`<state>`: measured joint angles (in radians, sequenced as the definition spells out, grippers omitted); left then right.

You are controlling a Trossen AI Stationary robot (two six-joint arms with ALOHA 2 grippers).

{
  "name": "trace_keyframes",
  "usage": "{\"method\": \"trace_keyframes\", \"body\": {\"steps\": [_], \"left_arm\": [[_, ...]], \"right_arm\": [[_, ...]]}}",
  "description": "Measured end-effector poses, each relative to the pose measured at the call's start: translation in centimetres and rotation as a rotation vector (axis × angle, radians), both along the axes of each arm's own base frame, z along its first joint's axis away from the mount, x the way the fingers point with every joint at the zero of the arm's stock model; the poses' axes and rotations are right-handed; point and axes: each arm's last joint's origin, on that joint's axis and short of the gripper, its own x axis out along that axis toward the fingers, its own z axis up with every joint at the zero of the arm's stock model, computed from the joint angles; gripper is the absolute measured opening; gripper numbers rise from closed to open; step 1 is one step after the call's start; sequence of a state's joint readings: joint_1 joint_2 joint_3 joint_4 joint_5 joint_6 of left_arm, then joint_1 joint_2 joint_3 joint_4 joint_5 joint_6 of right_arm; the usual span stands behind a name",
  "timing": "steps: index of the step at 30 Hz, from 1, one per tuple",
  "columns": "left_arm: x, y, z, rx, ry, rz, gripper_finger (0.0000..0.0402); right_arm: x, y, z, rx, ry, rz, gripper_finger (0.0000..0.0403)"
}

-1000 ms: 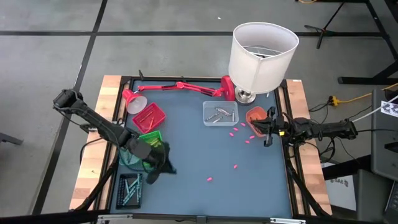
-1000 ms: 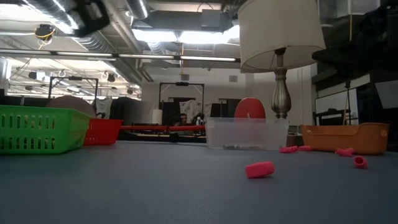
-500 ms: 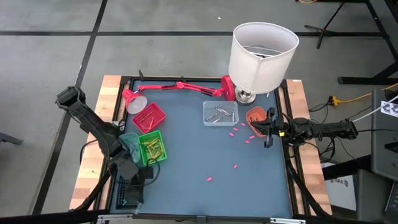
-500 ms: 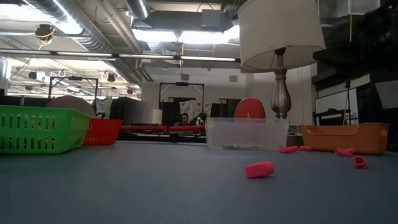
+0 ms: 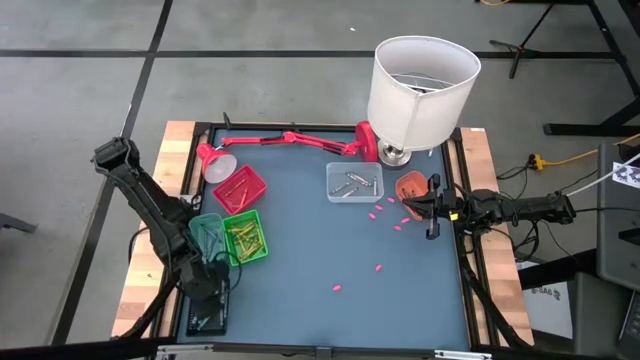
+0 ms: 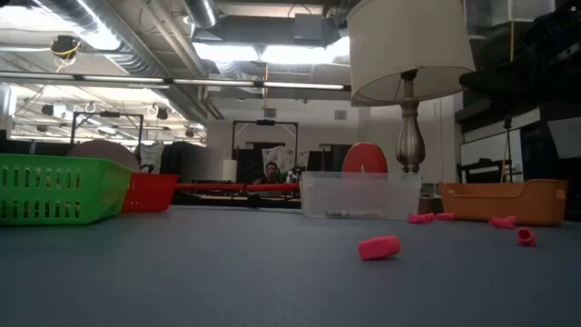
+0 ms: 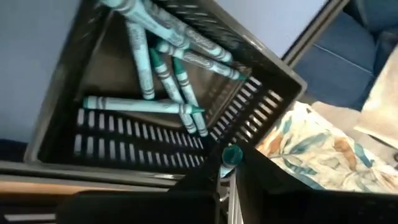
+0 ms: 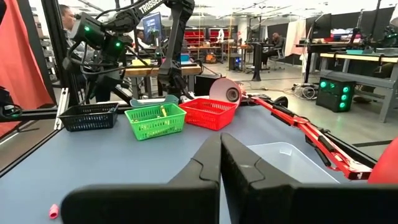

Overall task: Sort crayons
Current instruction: Put the dark green crayon into the black bin, then return to Home Position

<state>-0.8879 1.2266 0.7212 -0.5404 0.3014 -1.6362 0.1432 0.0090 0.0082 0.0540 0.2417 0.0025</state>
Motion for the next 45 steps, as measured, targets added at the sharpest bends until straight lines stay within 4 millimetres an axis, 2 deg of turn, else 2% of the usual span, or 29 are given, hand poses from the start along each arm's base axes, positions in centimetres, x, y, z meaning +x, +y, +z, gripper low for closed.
{"method": "trace_keyframes", "body": {"steps": [5, 14, 20, 25, 29, 36, 45], "left_arm": [[0.1, 0.1, 0.0, 0.02, -0.012, 0.026, 0.0031], [0.5, 0.2, 0.0, 0.1, -0.167, 0.034, 0.0089], [1.2, -0.1, 0.4, 0.115, -0.346, -0.003, 0.0082], [2.3, 0.3, 0.7, 0.227, -0.547, -0.018, 0.0058], [3.9, 1.7, 0.9, 0.335, -0.654, -0.063, 0.0037], [7.1, 5.4, 1.2, 0.559, -0.826, -0.268, 0.0004], [10.4, 11.1, 1.9, 0.84, -0.95, -0.401, 0.0001]], "right_arm": [[0.0, 0.0, 0.0, 0.0, 0.0, 0.0, 0.0005], [0.0, 0.0, 0.0, 0.0, 0.001, 0.0, 0.0005], [0.0, 0.0, 0.0, 0.0, 0.001, 0.0, 0.0005], [0.0, 0.0, 0.0, 0.0, 0.001, 0.0, 0.0005], [0.0, 0.0, 0.0, 0.0, 0.001, 0.0, 0.0005], [0.0, 0.0, 0.0, 0.0, 0.001, 0.0, 0.0005], [0.0, 0.0, 0.0, 0.0, 0.001, 0.0, 0.0005]]}}
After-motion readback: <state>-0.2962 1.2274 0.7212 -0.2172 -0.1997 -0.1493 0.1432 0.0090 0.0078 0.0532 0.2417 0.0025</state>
